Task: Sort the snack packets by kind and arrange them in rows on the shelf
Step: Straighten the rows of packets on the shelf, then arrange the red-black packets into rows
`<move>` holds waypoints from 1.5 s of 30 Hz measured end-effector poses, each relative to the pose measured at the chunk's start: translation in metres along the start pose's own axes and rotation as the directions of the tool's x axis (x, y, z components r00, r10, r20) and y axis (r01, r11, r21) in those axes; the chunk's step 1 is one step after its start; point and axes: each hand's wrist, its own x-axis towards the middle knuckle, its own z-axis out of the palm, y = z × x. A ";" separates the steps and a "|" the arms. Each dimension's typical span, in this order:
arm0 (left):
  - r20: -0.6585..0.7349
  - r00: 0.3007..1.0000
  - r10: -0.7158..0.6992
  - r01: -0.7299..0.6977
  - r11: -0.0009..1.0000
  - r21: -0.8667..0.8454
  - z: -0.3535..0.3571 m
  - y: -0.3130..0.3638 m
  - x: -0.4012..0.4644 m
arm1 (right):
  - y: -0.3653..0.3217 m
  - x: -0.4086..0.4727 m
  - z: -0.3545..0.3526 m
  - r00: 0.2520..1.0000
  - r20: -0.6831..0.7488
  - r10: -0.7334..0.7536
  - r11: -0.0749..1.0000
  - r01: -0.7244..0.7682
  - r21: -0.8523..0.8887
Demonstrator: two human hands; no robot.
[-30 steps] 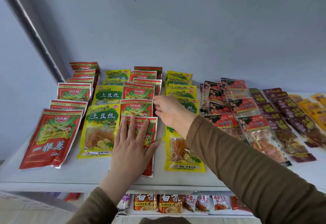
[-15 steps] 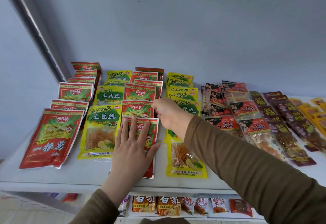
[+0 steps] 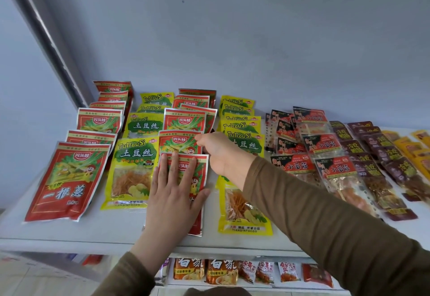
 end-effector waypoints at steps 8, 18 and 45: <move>-0.009 0.999 0.032 -0.032 0.999 -0.003 0.000 0.007 -0.004 | 0.005 -0.004 -0.014 1.000 0.014 -0.016 1.000 0.016 -0.002; 0.029 0.999 0.020 -0.021 0.999 0.039 -0.001 0.001 0.003 | 0.000 -0.006 -0.018 0.997 0.054 -0.060 0.998 0.060 -0.004; 0.133 0.932 0.338 -0.318 0.936 -0.151 -0.017 0.189 0.018 | 0.020 -0.027 -0.220 0.927 -0.037 -0.374 0.920 0.365 -0.143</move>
